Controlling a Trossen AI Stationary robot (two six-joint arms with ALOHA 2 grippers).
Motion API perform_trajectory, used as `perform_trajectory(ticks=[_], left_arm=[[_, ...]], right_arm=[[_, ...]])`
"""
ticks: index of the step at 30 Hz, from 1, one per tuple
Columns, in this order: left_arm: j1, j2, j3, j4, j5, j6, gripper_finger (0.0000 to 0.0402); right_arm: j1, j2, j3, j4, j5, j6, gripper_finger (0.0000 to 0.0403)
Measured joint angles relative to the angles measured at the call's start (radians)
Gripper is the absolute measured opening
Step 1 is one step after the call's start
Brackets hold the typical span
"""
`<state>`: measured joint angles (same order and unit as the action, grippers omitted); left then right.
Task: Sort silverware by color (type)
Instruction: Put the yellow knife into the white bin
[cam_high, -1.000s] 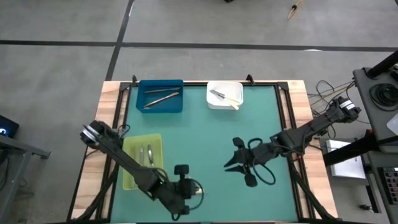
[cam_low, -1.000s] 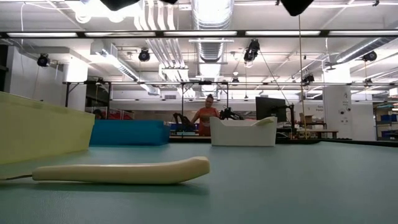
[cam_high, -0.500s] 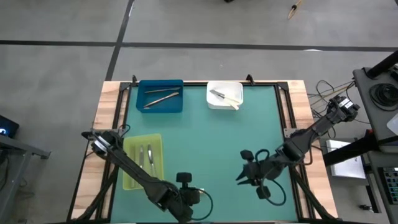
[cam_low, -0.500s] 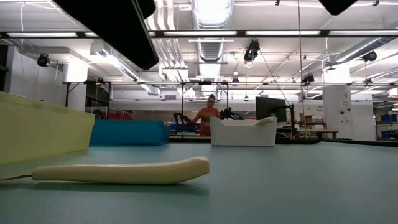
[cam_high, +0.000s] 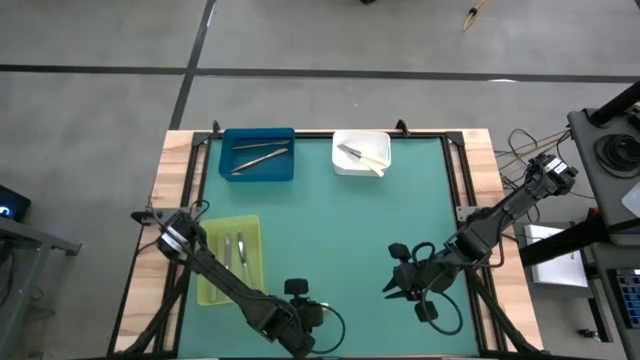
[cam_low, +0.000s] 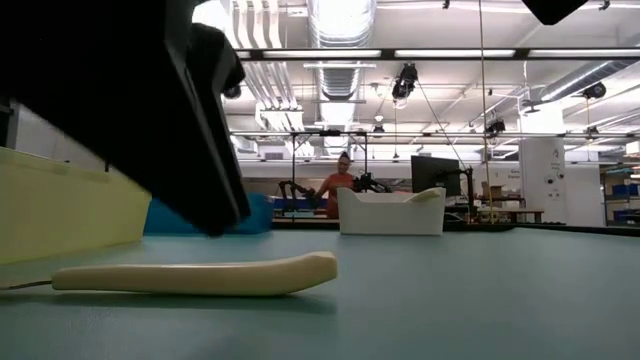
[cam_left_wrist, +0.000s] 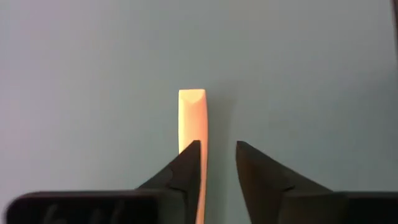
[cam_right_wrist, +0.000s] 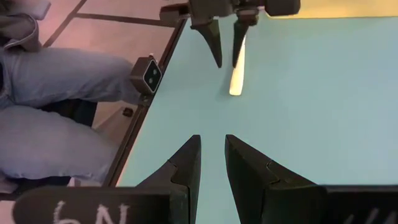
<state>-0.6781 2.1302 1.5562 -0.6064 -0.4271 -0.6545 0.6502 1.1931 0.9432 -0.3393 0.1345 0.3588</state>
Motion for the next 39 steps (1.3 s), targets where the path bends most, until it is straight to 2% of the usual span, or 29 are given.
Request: perform_trajectory(ticks=[8,14,25,39], left_arm=[[0.004,0.024,0.000,-0.010,-0.001,-0.011,0.0180],[0.006,0.024,-0.015,-0.025,-0.001,-0.020,0.0209],[0.005,0.024,-0.044,-0.023,0.000,-0.048,0.0188],[0.005,0.027,-0.047,-0.024,0.002,-0.066,0.0097]], right_arm=[[0.000,0.000,0.000,0.000,0.000,-0.004,0.0063],[0.000,0.000,-0.001,-0.001,0.024,-0.018,0.0063],[0.000,0.000,-0.016,-0.001,0.046,-0.020,0.0063],[0.000,0.000,-0.032,0.007,0.079,-0.030,0.0063]])
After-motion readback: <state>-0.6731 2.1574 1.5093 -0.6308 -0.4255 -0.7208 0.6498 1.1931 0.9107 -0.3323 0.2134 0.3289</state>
